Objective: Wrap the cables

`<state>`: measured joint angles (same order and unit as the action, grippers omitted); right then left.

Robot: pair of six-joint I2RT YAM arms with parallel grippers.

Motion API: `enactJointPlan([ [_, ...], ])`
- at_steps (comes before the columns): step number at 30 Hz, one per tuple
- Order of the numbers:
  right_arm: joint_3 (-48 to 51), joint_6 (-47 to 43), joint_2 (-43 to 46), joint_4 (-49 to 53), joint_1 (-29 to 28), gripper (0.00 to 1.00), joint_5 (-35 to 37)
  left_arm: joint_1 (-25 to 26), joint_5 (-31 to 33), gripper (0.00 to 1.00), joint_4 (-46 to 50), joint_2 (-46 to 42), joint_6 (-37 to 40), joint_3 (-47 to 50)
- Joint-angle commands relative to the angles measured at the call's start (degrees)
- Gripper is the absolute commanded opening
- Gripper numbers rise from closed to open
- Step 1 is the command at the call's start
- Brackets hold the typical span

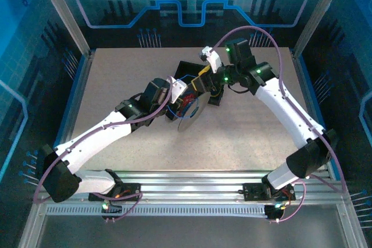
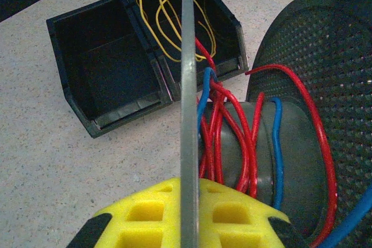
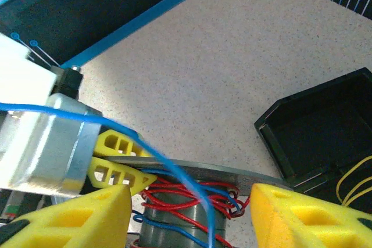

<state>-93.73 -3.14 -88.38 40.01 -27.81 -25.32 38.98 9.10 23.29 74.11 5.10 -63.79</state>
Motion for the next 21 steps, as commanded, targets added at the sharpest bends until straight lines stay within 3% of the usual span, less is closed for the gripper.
enactJointPlan([
  [1,-2.9,-2.2,-1.1,3.0,-0.9,0.56,-1.2,0.6,-1.3,0.00,-4.1,-2.3,1.0,-0.9],
  [9,-6.0,-2.1,-3.9,4.5,-0.9,0.42,-1.3,1.1,-1.5,0.00,-4.0,-2.4,0.9,-1.0],
  [11,-6.9,-2.1,-4.6,5.0,-1.0,0.33,-1.5,1.2,-1.5,0.00,-4.1,-2.4,0.8,-0.9],
  [15,-8.3,-1.8,-4.9,5.9,-0.9,0.00,-1.5,1.2,-1.5,0.00,-4.0,-2.4,0.7,-0.8],
  [21,-2.8,1.8,2.8,-1.7,-0.6,0.00,-0.7,1.3,0.7,0.00,-2.9,-1.4,-0.1,-1.7],
])
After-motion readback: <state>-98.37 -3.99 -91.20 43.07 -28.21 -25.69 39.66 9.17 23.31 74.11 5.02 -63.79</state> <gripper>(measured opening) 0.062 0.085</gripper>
